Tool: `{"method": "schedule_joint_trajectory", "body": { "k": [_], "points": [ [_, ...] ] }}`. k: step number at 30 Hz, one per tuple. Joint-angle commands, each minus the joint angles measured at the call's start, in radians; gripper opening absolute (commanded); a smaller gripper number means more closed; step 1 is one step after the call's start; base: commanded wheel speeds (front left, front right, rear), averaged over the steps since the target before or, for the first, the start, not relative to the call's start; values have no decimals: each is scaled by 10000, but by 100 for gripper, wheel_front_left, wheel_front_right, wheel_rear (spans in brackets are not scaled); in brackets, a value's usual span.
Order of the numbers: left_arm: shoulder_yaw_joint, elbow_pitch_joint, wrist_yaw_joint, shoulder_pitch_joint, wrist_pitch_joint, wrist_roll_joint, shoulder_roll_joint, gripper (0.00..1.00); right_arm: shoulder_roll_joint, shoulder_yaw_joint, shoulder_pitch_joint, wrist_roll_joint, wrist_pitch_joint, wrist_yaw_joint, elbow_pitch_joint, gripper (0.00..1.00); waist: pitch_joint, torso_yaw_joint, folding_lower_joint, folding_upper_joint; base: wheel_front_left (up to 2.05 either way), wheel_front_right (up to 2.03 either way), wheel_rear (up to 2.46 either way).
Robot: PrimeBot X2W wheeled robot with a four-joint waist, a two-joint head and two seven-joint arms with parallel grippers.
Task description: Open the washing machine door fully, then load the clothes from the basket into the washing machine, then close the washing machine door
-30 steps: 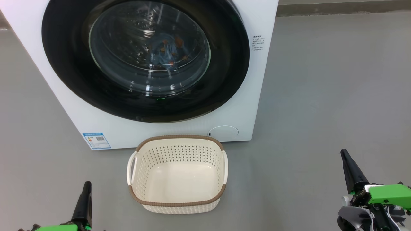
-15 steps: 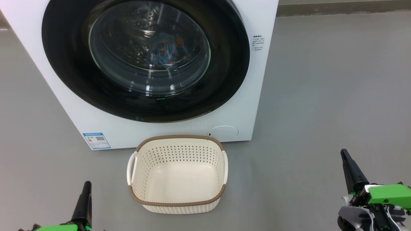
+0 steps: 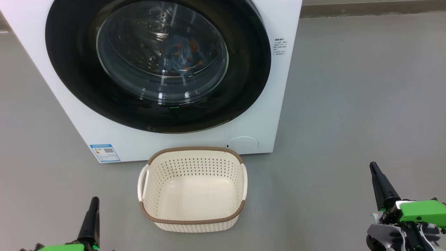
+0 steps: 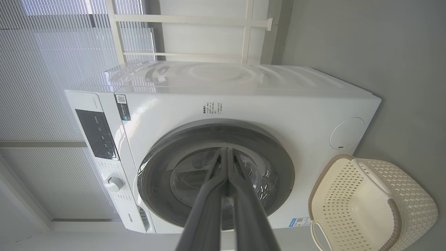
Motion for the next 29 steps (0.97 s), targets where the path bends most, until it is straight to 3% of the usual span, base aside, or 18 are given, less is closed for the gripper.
{"method": "schedule_joint_trajectory", "body": {
  "k": [1,29],
  "points": [
    [324,-311,-81,-425,63,-80,91,0,-77,180,-163,46,69,31,-299,0,0,0,0,0,0,0,0],
    [323,-312,-81,-424,62,-81,91,0,-74,175,-163,42,73,31,-299,0,0,0,0,0,0,0,0]
  ]
}}
